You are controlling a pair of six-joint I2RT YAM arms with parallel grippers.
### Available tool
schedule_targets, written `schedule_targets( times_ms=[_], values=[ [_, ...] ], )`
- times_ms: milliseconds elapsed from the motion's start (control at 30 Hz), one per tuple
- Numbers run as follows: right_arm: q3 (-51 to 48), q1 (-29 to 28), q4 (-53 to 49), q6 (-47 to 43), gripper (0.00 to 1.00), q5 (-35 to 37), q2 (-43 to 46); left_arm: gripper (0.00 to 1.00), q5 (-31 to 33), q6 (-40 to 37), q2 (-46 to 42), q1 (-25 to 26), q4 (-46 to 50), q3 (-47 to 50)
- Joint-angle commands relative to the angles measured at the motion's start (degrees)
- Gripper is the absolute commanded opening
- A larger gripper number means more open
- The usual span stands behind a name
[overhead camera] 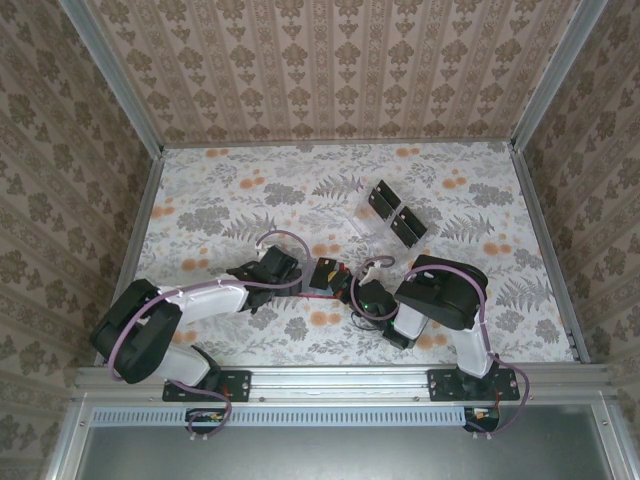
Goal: Put the credit cards into the card holder
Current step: Insert the credit card into the card slot.
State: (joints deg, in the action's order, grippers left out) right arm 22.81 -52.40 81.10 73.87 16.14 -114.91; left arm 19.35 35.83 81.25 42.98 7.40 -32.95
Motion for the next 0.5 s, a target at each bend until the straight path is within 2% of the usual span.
schedule_targets(
  times_ms=[0,467],
  values=[
    [-2.16,-0.26,-5.37,-0.28,0.0,1.93,-2.16,1.0,0.31,-0.06,0.1,-0.53,4.81,1.62],
    [-0.09,-1.07,-5.47,-0.83,0.0,-0.04,-3.66,1.0,0.36,-0.13,0.07,-0.58,4.84,1.71]
  ],
)
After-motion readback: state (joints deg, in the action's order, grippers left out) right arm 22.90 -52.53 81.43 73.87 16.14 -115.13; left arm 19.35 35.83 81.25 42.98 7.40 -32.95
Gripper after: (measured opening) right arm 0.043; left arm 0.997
